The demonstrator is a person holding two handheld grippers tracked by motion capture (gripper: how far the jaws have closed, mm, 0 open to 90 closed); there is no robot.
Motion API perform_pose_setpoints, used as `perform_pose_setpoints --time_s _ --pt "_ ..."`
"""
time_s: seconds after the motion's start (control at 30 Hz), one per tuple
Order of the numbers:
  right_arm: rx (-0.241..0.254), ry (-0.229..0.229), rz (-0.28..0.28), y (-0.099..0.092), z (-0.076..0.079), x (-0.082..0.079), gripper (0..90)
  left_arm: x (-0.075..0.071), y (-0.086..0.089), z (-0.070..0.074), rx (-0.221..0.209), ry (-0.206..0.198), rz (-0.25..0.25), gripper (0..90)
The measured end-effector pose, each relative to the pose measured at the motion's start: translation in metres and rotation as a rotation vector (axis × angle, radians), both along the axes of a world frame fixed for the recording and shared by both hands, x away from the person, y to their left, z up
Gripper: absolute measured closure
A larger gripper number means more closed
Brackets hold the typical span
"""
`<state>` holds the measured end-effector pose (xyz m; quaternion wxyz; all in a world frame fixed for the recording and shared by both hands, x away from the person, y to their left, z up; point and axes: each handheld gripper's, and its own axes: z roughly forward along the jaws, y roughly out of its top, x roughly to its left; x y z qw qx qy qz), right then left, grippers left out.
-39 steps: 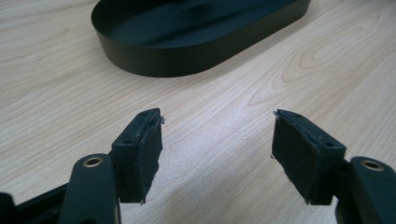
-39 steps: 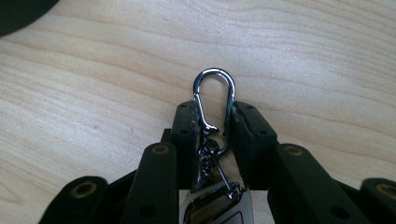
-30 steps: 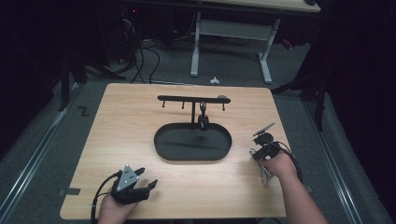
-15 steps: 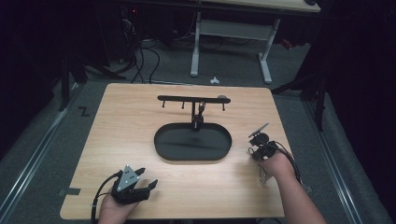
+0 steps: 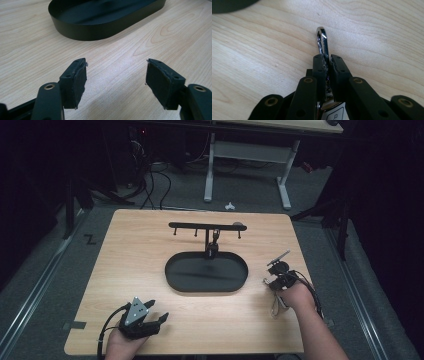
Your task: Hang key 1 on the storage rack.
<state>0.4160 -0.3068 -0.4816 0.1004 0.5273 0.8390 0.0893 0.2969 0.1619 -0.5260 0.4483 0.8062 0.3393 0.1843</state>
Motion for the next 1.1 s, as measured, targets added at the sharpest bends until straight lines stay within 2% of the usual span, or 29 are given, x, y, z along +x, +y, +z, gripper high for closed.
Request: perform_pose_setpoints --time_s 0.07,0.27,0.5,0.83,1.1 --pt "0.048 -0.007 0.003 -0.002 0.006 -0.003 83.4 0.0 -0.001 0.0 0.005 0.001 -0.002 33.6" --pt "0.095 -0.025 0.026 -0.004 0.021 -0.015 83.5 -0.001 -0.002 0.0 0.005 -0.002 -0.003 33.6" --pt "0.104 -0.039 0.06 0.001 0.042 -0.028 83.5 -0.001 -0.002 0.0 0.001 -0.005 -0.003 33.7" --pt "0.111 -0.071 0.078 0.006 0.066 -0.039 83.5 -0.001 -0.001 0.002 -0.016 -0.02 -0.004 33.8" --pt "0.119 -0.091 0.079 0.009 0.074 -0.044 83.5 -0.001 -0.003 0.004 -0.024 -0.038 -0.016 33.9"
